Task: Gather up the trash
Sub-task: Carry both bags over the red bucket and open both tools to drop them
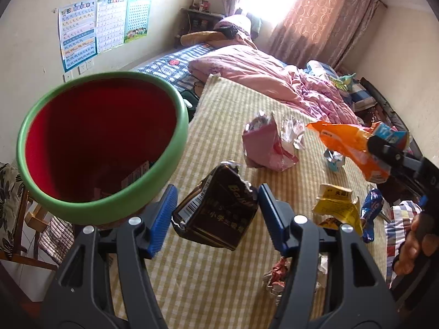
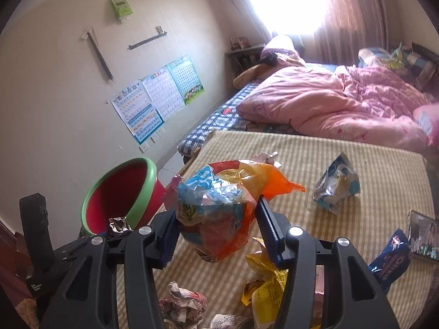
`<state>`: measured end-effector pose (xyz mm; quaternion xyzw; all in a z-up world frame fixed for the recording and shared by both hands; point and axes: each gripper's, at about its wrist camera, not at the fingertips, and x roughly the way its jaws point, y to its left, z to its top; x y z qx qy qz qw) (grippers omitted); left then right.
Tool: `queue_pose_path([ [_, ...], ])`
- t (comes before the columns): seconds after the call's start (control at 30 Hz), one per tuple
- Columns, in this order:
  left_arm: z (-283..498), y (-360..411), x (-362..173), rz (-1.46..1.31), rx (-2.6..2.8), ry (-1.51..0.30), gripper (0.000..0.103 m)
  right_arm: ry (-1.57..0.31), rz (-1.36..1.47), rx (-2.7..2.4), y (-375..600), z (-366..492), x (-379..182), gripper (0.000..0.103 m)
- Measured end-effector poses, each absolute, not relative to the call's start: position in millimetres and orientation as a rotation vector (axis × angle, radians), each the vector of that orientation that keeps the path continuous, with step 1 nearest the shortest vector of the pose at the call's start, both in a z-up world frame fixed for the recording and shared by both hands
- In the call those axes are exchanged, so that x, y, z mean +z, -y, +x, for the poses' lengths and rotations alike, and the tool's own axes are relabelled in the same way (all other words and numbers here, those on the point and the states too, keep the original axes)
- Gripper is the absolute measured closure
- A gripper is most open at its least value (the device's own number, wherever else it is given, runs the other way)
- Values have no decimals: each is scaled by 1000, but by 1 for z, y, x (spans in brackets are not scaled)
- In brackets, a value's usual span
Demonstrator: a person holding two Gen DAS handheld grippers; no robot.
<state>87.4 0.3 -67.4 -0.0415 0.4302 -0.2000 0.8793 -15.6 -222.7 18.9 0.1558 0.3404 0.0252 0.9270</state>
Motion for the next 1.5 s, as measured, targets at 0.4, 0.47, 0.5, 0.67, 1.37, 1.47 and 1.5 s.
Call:
queue_pose_path([
  [0.4, 79, -18, -52, -98, -374, -837, 44, -691, 306, 112, 202, -17, 25, 51],
  [0.47, 77, -22, -51, -102, -364, -835, 44, -694, 310, 121, 199, -17, 23, 51],
  [0.5, 77, -24, -50, -103, -361, -832, 44, -696, 310, 125, 199, -17, 22, 51],
  [0.67, 75, -36, -47, -119, -335, -815, 44, -701, 300, 145, 191, -14, 22, 51],
  [1.37, 93, -90, -44, -130, -281, -796, 44, -713, 279, 183, 145, 10, 18, 51],
  [1.47, 98, -98, -43, -124, -284, -793, 44, -716, 275, 184, 136, 15, 17, 51],
  [1.5, 99, -99, -43, -122, -284, -792, 44, -719, 274, 185, 132, 16, 16, 51],
])
